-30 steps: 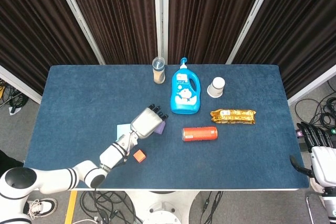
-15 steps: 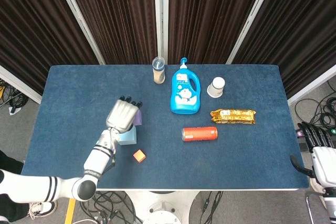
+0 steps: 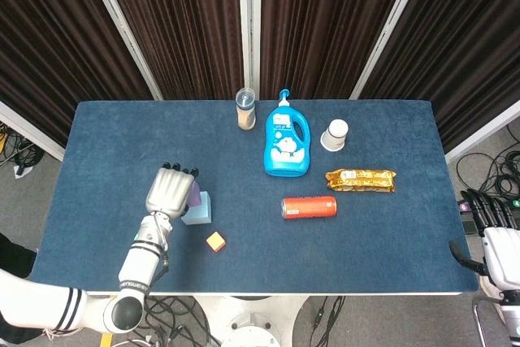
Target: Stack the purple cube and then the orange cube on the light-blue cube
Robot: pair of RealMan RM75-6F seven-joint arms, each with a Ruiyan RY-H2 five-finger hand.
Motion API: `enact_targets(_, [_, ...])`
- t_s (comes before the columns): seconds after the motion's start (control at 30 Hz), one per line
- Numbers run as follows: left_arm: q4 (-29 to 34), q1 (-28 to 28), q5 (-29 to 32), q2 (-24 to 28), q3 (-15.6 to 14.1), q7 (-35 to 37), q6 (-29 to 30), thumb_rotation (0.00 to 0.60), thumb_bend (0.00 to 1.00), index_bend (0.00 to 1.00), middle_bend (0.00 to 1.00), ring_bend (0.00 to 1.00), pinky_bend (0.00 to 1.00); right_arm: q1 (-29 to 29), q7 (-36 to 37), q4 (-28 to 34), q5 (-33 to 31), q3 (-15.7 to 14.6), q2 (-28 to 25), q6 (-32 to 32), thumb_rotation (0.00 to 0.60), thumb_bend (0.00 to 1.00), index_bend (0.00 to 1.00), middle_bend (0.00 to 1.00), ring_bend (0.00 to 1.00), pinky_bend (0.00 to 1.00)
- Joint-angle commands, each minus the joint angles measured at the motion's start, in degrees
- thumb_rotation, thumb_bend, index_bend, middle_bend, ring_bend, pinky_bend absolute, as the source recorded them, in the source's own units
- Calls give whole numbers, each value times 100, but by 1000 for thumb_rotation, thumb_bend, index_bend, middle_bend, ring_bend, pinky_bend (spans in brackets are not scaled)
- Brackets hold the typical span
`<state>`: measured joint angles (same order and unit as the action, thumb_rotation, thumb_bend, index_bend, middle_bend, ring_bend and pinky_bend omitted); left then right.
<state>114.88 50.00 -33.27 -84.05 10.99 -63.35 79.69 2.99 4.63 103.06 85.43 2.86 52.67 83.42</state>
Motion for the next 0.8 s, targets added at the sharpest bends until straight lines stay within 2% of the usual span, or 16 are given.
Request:
enact_targets(0.03, [-266,-42,-603,-179,-364,131,27,600,269,365,618,315,292,9,-3,-2,-2,0,4,-15,600,231,39,60,0,0])
enact_targets(0.5, [-430,-181,-356,-289,-395,446,-79,600,270,371,625,319,292,11,-70,-4,-28,9,30,-13,600,232,39,60,0,0])
enact_targets(0.67, [-456,-163,-434,-311,-384,503,-120,600,270,371,626,319,292,22,-107,12,-57,19,33,-33,600,232,39,60,0,0])
enact_targets(0.8, [-533,-165,-668,-349,-515,483,-126,600,269,373,626,319,292,25,-112,18,-67,18,27,-45,600,232,39,60,0,0])
